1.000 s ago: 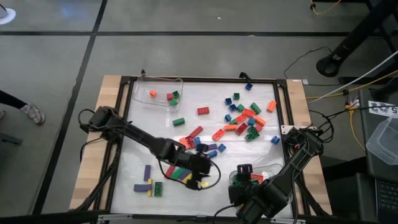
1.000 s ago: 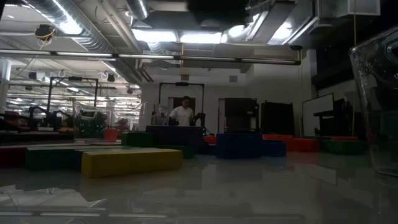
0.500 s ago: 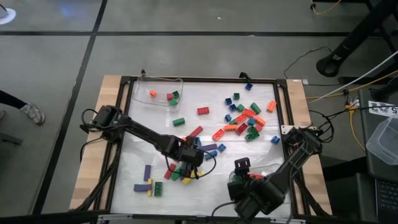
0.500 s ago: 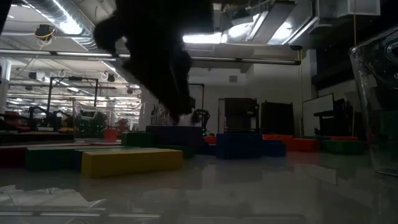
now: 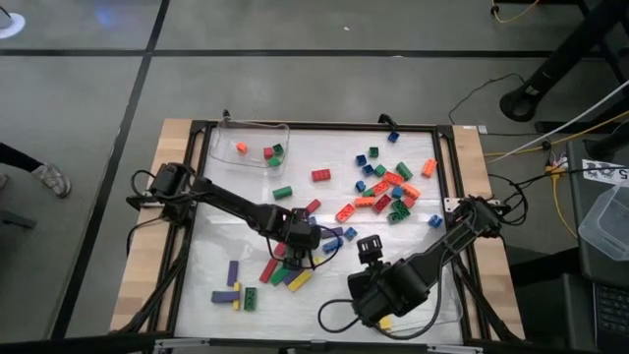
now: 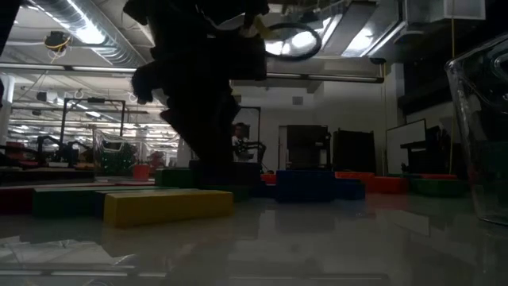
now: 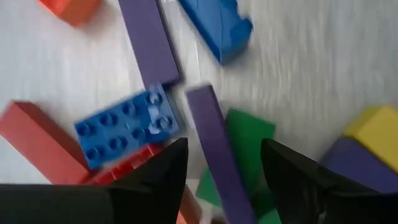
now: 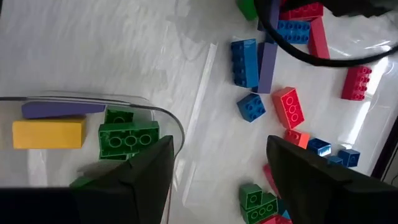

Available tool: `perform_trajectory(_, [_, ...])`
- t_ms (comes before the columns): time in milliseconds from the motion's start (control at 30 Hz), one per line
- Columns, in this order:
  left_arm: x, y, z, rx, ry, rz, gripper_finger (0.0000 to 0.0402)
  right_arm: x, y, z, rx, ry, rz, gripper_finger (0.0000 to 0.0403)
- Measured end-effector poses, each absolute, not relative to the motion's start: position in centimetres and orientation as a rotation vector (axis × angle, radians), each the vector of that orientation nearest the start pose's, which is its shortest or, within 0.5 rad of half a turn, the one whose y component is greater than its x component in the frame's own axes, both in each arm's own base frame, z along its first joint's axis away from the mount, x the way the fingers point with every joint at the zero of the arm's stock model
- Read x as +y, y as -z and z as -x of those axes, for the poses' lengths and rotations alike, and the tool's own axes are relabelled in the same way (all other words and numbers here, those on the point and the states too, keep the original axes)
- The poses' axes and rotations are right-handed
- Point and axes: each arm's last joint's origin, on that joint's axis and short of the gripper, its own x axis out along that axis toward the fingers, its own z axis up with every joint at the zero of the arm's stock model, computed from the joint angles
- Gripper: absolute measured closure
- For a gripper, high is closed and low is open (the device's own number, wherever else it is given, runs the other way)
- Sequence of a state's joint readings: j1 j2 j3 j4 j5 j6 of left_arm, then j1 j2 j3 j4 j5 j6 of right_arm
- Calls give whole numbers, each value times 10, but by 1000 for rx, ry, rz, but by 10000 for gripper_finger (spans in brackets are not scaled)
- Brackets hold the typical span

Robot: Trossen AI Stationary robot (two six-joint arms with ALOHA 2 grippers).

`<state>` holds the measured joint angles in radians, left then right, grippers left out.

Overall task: Sort blocks by size
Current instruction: Put the rectangular violet block into the bottom transparent bin

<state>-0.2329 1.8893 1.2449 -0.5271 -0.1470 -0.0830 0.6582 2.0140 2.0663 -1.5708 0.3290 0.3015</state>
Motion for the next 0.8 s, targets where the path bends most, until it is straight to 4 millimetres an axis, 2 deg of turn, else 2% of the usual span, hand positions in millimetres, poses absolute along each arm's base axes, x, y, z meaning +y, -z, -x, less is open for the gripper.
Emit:
perform_trajectory(133, [-82, -167, -364, 1135, 30, -141, 255, 223, -320, -307, 1347, -70, 486, 149])
perform_trajectory(400, [-82, -167, -364, 1136, 8, -109, 361, 219, -321, -310, 1353, -95, 507, 149])
perform_trajectory(533, [-82, -167, -365, 1135, 8, -107, 364, 211, -333, -305, 1324, -115, 512, 149])
perform_trajectory(633, [-82, -167, -365, 1133, 5, -102, 349, 200, -350, -299, 1278, -103, 502, 149])
perform_trajectory(800, [-84, -170, -371, 1066, 7, -82, 363, 171, -371, -283, 1226, -56, 507, 149])
